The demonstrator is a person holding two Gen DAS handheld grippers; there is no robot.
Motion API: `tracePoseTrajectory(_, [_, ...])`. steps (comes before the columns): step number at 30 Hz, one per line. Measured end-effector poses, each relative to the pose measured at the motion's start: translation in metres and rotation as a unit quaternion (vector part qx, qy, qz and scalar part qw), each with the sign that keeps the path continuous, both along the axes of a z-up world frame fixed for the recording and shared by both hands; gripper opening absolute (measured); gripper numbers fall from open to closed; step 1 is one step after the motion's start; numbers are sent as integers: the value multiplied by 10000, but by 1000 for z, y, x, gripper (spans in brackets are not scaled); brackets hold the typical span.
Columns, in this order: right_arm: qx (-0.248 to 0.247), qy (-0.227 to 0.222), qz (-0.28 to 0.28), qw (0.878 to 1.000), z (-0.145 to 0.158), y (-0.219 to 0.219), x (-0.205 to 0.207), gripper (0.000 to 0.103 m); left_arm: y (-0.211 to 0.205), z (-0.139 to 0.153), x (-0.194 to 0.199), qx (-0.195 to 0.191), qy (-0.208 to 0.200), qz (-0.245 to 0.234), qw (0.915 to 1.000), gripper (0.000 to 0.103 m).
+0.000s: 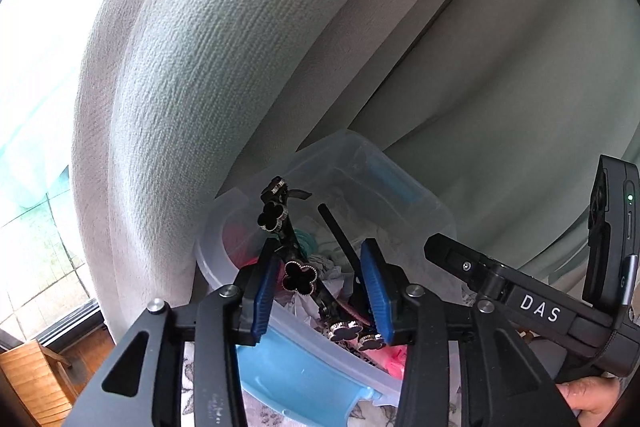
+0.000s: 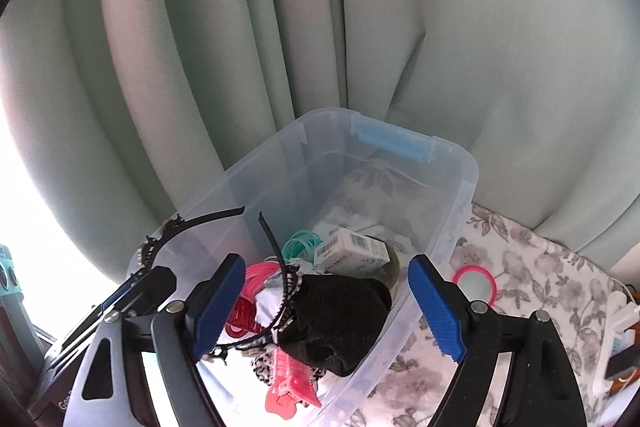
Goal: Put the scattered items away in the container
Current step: 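Open both tools to drop the headband and medicine box into the clear box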
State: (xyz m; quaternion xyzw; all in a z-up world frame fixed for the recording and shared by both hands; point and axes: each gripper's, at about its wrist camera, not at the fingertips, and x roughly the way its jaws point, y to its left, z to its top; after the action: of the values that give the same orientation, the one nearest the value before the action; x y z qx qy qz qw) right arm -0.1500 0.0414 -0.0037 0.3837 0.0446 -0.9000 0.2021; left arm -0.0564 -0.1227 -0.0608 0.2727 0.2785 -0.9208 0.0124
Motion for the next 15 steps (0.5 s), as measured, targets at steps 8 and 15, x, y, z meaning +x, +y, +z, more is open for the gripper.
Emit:
tracePoseTrajectory(8, [-110, 18, -121, 9999, 3, 7, 11, 89, -17, 11, 13, -95, 32, 67, 9999, 63])
tracePoseTrajectory(15, [-161, 104, -278, 9994, 11, 20, 25, 95, -18, 27, 25, -171, 132, 79, 9997, 68])
